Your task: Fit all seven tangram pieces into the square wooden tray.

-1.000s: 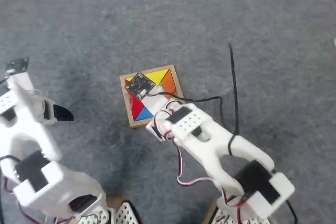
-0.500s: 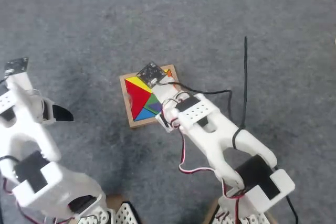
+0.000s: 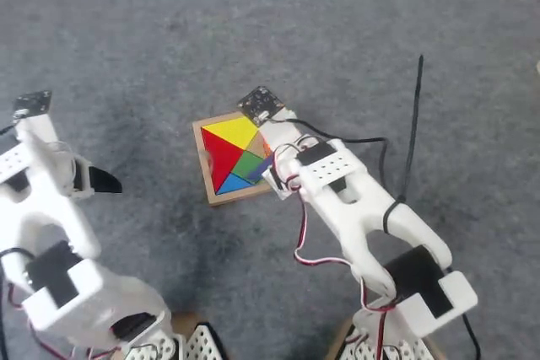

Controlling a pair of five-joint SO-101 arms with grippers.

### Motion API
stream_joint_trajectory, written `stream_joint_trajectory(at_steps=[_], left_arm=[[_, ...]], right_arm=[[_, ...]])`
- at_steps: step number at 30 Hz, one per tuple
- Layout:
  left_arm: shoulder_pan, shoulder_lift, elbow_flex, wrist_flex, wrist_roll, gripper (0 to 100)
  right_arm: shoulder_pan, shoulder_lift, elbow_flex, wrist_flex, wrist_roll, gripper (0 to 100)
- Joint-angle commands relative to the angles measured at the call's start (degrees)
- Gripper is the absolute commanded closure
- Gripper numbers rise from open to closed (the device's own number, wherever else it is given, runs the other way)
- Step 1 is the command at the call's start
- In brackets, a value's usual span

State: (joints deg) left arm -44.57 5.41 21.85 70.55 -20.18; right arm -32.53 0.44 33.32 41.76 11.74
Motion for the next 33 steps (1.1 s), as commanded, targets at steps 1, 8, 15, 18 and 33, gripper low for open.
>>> stream_joint_trajectory(at_steps=[1, 8, 15, 18, 33], left_arm=[[0.4, -0.4, -2.2, 0.5, -0.4, 66], [0.4, -0.4, -2.2, 0.5, -0.4, 66], [0.4, -0.4, -2.2, 0.4, -0.4, 66], [0.1, -0.4, -2.2, 0.4, -0.4, 66], [0.1, -0.4, -2.2, 0.4, -0.4, 66]], right_arm=[[2.2, -0.6, -3.4, 0.0, 0.8, 72.1], [3.2, -0.6, -12.0, 7.3, 0.5, 72.1], [-6.9, 0.0, -13.2, 9.5, -3.0, 72.1], [-8.1, 0.0, -13.1, 9.9, -3.2, 72.1], [0.0, 14.8, -19.7, 10.5, -1.1, 72.1]])
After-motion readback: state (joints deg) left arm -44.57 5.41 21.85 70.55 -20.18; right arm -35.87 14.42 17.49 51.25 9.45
